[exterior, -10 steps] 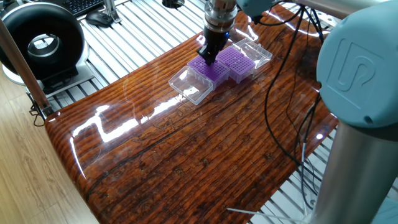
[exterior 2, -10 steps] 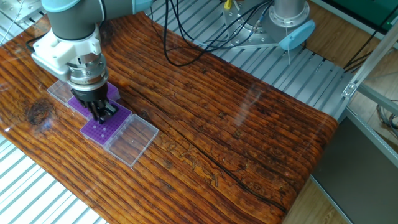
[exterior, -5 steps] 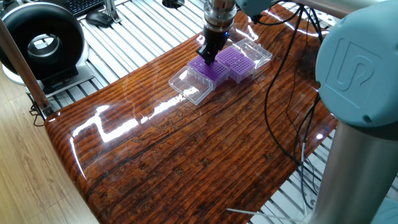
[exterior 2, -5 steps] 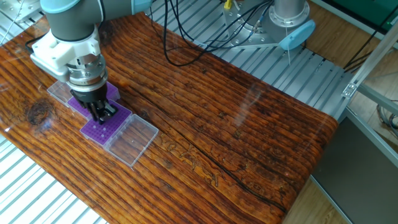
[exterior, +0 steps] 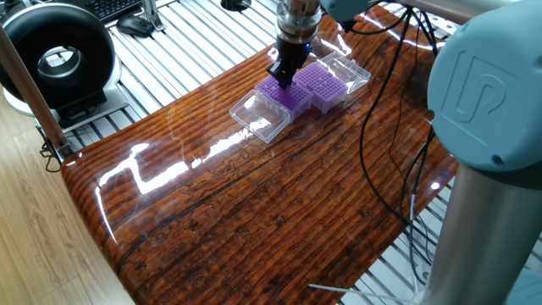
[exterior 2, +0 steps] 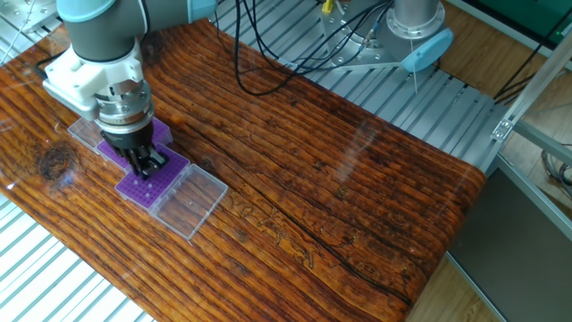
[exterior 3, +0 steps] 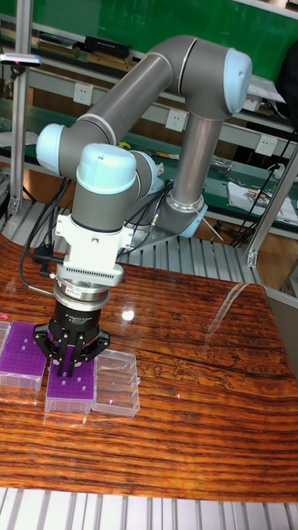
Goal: Transfer all small pipette tips from one holder to another
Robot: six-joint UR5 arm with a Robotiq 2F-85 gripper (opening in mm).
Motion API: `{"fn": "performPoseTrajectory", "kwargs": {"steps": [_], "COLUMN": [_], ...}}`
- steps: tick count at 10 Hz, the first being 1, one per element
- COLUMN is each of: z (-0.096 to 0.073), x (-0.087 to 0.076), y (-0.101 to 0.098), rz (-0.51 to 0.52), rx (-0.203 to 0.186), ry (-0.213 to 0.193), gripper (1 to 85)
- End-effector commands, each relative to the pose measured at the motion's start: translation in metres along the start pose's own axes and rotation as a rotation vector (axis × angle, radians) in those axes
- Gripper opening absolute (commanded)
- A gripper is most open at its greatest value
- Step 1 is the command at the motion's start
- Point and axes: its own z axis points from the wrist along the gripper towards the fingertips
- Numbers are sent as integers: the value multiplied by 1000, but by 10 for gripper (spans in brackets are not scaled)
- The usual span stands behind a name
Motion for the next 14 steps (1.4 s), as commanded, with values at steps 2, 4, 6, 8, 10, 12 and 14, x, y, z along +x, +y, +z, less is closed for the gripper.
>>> {"fn": "performPoseTrajectory", "kwargs": {"steps": [2,4,6,8,10,12,14], "z": [0,-1,-1,-2,-3,-4,-7], "x": [-2,-1,-3,-3,-4,-4,-2], "y": [1,1,1,0,-1,-1,0], "rz": [20,36,40,56,65,72,82], "rx": [-11,-8,-12,-7,-6,-1,3], "ry": [-3,-4,-8,-11,-15,-15,-10], "gripper": [177,107,77,10,10,10,10]}}
